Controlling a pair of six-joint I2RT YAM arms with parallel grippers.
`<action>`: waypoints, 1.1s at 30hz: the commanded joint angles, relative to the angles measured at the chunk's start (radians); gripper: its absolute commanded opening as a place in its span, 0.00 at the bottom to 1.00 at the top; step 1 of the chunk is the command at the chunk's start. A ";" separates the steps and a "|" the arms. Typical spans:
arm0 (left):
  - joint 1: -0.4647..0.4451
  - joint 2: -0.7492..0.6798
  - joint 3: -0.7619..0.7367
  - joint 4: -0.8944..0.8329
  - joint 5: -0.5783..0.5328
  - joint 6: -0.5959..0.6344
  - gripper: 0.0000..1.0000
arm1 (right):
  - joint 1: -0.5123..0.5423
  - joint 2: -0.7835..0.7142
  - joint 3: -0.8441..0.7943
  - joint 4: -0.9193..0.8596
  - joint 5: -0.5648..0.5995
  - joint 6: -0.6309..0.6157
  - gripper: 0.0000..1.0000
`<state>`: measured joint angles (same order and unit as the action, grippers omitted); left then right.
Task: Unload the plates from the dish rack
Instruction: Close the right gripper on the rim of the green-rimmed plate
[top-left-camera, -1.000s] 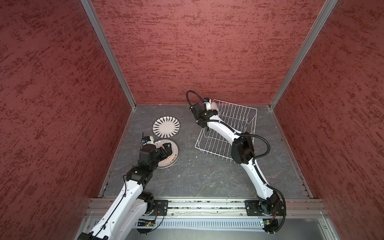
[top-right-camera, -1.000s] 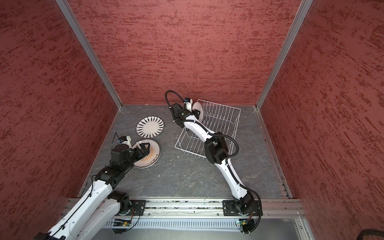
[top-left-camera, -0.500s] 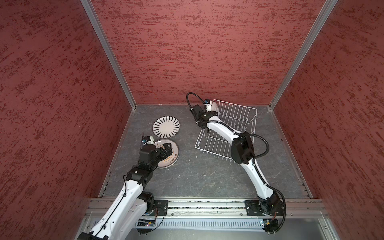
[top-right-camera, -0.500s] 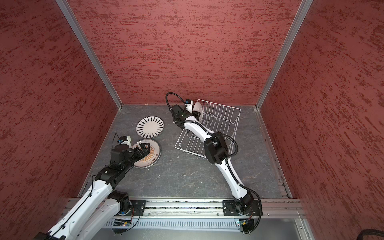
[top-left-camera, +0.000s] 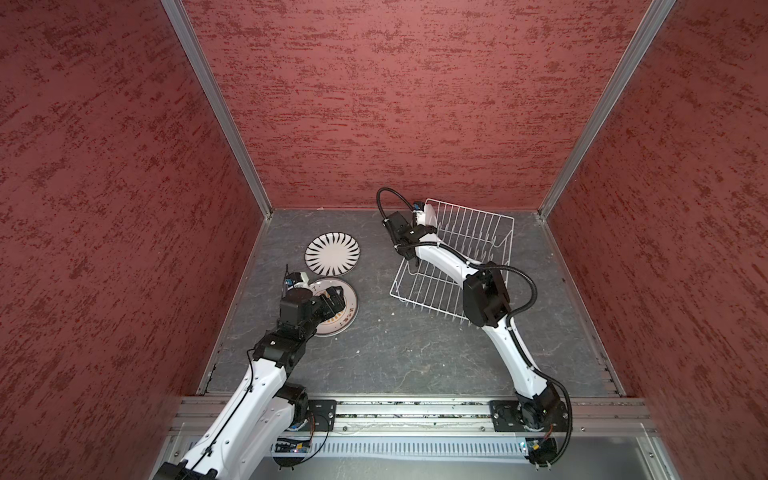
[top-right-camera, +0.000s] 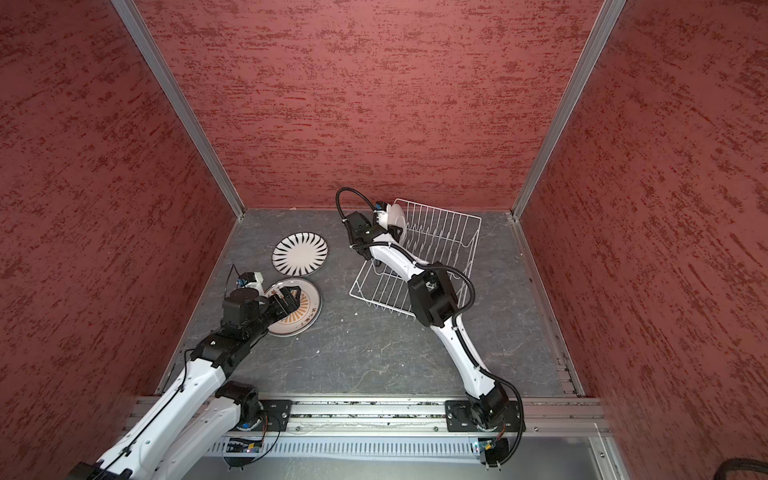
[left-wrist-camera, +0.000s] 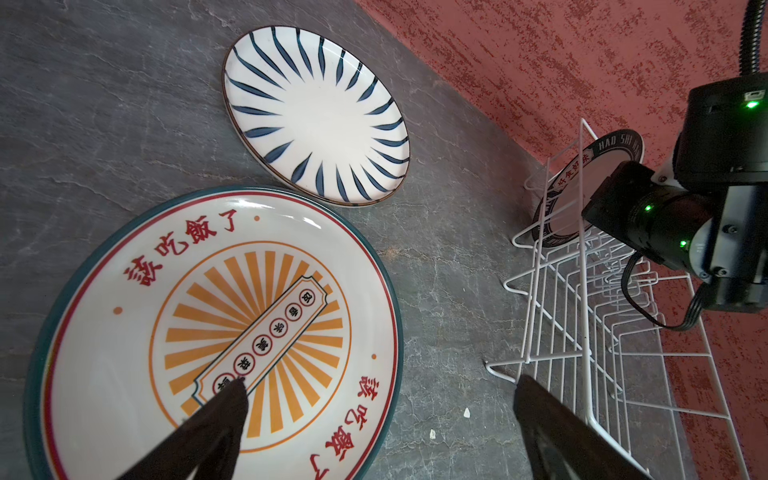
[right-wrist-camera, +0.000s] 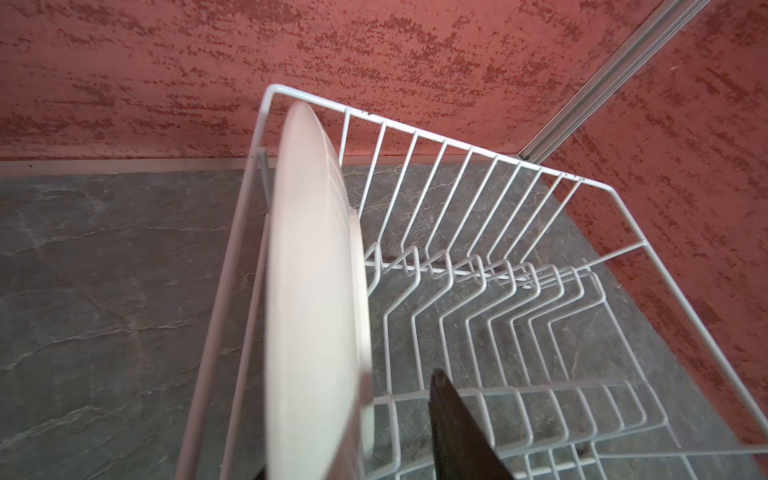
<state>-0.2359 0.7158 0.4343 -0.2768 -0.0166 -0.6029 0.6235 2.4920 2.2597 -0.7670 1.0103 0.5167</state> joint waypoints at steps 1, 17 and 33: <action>-0.005 -0.013 0.009 -0.009 0.005 0.025 1.00 | -0.015 -0.039 -0.032 0.033 -0.031 0.010 0.36; -0.003 -0.015 0.003 -0.009 0.005 0.024 1.00 | -0.013 -0.043 -0.034 0.034 -0.003 -0.001 0.19; -0.003 -0.017 0.002 -0.005 0.007 0.020 0.99 | -0.013 -0.060 -0.019 0.029 0.034 0.042 0.10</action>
<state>-0.2359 0.7124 0.4343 -0.2775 -0.0166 -0.5934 0.6193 2.4866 2.2349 -0.7341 0.9993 0.5312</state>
